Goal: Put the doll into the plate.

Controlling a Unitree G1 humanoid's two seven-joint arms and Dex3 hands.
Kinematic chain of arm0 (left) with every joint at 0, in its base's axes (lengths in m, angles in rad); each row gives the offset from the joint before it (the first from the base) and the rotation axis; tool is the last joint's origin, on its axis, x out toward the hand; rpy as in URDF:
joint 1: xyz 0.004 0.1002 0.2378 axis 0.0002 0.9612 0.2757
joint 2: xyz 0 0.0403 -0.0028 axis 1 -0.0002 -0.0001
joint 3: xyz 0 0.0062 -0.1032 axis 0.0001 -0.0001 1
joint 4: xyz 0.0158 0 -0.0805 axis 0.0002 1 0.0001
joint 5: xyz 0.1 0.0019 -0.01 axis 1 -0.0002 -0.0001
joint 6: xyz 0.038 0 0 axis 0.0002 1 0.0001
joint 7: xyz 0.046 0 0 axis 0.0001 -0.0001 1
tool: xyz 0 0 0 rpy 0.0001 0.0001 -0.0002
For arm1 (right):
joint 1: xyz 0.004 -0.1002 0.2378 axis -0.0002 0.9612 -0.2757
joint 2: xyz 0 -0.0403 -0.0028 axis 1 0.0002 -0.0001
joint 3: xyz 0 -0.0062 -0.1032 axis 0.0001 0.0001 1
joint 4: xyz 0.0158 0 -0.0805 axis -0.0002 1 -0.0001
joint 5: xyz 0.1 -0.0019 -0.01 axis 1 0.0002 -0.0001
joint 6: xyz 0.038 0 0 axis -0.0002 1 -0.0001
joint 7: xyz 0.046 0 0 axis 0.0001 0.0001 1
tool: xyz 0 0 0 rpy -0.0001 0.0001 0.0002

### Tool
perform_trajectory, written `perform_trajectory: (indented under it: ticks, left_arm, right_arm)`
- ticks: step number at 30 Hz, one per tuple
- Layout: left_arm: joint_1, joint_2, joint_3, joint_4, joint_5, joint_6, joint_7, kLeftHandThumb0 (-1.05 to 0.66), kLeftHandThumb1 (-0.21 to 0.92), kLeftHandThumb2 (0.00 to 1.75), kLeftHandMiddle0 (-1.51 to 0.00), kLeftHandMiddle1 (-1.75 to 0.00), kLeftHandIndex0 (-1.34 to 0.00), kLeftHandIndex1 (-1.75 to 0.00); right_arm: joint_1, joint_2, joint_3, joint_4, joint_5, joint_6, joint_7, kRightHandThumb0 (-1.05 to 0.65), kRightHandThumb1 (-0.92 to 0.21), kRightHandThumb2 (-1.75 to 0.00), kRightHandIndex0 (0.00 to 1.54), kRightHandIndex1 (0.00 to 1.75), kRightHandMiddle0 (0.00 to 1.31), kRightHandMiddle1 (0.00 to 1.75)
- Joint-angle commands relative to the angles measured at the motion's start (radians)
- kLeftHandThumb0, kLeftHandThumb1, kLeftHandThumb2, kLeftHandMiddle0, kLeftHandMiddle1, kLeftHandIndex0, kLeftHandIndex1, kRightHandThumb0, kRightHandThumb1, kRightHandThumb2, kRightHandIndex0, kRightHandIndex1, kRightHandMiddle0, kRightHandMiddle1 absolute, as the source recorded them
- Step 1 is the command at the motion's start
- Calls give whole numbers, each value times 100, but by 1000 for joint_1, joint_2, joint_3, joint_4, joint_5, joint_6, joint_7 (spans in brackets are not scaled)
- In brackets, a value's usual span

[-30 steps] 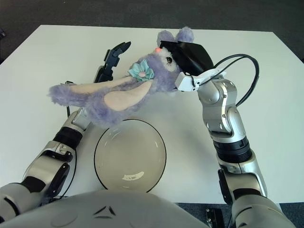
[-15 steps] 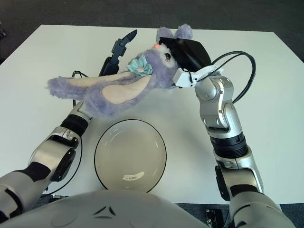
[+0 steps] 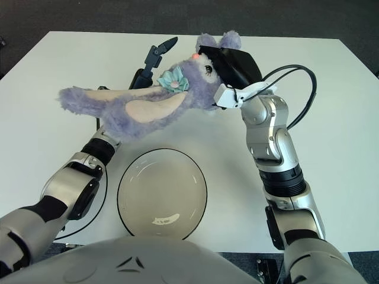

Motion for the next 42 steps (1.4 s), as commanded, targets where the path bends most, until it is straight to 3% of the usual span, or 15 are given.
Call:
perform_trajectory:
  ticks: [1, 11, 19, 28, 36, 42]
  left_arm:
    - [-28, -2, 4, 7, 5, -18, 6, -88, 40, 77, 0, -66, 0, -73]
    - [-26, -13, 0, -10, -7, -51, -12, -88, 50, 69, 0, -55, 0, -54]
    - [-14, -30, -2, -40, -18, -71, -29, -79, 47, 73, 0, -52, 0, -53]
    - [1, -64, -5, -81, -36, -105, -46, -81, 51, 73, 0, -53, 0, -63]
    - [35, -90, -47, -152, -95, -70, -152, -81, 52, 73, 0, -58, 0, -68]
    - [56, -109, -70, -222, -132, -27, -215, -86, 62, 67, -4, -69, 0, -85]
  right_arm:
    - [-28, -4, 9, -22, -24, 25, 16, 55, -12, -155, 77, 175, 107, 175]
    - [-33, 1, 17, -34, -23, 68, 30, 55, -12, -155, 77, 175, 108, 175]
    - [-40, 12, 28, -41, -43, 123, 47, 55, -12, -155, 77, 175, 106, 175]
    - [-43, -7, 31, -39, -44, 103, 47, 55, -12, -155, 77, 175, 106, 175]
    - [-24, 25, 5, -22, 25, 50, -4, 56, -11, -156, 78, 175, 104, 175]
    - [61, 80, -25, -122, 100, 62, -21, 55, -12, -155, 77, 175, 98, 175]
